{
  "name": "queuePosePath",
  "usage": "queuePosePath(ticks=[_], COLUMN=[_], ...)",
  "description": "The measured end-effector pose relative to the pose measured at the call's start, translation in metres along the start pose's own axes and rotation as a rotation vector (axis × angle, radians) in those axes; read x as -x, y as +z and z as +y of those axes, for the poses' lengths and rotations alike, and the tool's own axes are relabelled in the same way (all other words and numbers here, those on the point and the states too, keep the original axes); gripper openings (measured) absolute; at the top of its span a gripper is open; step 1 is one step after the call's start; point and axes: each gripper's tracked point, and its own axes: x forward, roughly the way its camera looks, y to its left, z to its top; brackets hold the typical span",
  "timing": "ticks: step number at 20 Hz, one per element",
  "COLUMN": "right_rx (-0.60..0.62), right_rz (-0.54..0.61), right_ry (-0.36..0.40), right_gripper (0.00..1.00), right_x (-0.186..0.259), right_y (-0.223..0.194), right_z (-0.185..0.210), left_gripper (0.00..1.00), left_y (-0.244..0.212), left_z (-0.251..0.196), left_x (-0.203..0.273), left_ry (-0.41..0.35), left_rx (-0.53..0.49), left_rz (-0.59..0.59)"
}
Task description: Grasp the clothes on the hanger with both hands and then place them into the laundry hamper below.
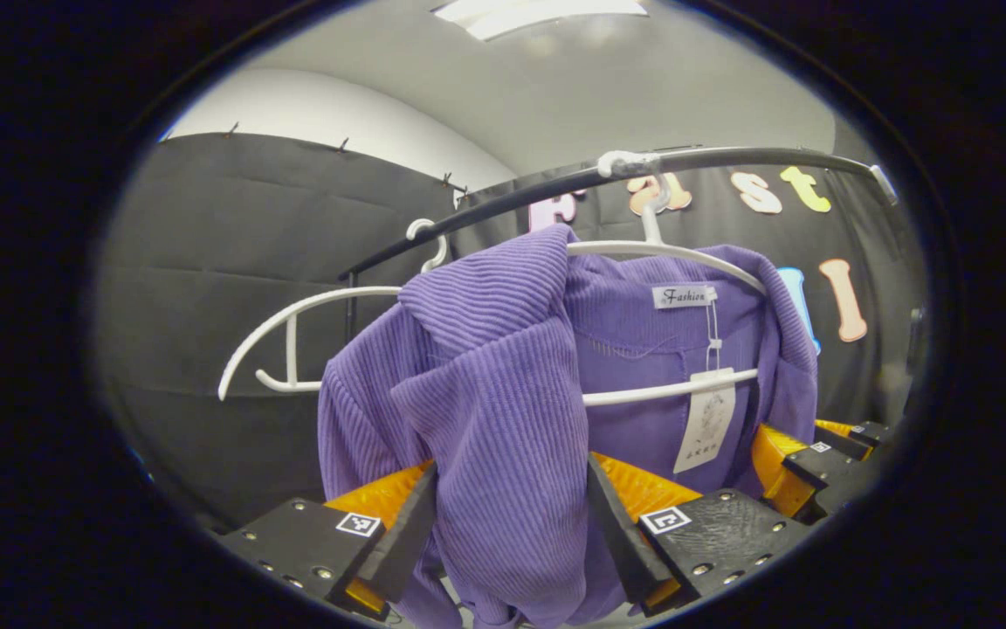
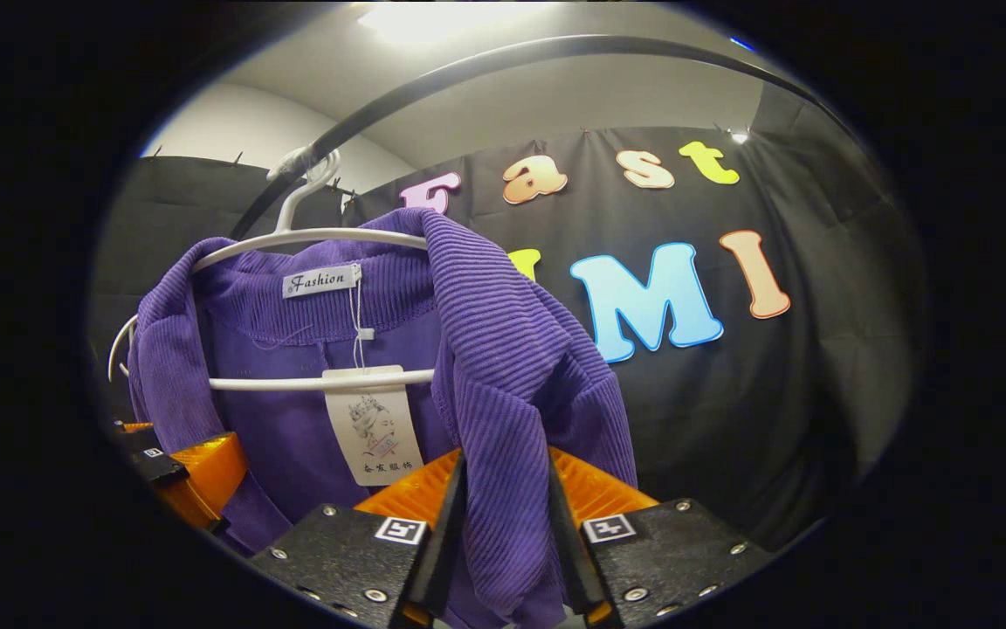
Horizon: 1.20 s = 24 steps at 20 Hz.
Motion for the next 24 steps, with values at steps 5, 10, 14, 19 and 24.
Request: queuePosePath(ticks=[5,10,14,19,24], right_rx=[-0.01,0.024,0.038,0.05,0.085], right_rz=[-0.059,-0.181,-0.248,-0.316,-0.354], right_ry=[-0.014,-0.065,-0.105,-0.149,-0.185], right_gripper=[0.05,0.04,0.04,0.04,0.04], right_x=[0.01,0.022,0.032,0.031,0.024], right_y=[0.02,0.062,0.094,0.125,0.141], right_z=[-0.013,-0.036,-0.05,-0.071,-0.089], left_gripper=[0.28,0.06,0.01,0.01,0.05], left_y=[0.002,0.007,0.03,0.058,0.087], left_z=[0.02,0.015,0.029,0.065,0.102], left_x=[0.004,0.008,0.034,0.051,0.053], left_ry=[0.003,-0.053,-0.072,-0.059,-0.014], left_rx=[0.017,0.012,-0.001,-0.037,-0.056], left_rz=[-0.03,-0.022,-0.041,-0.066,-0.099])
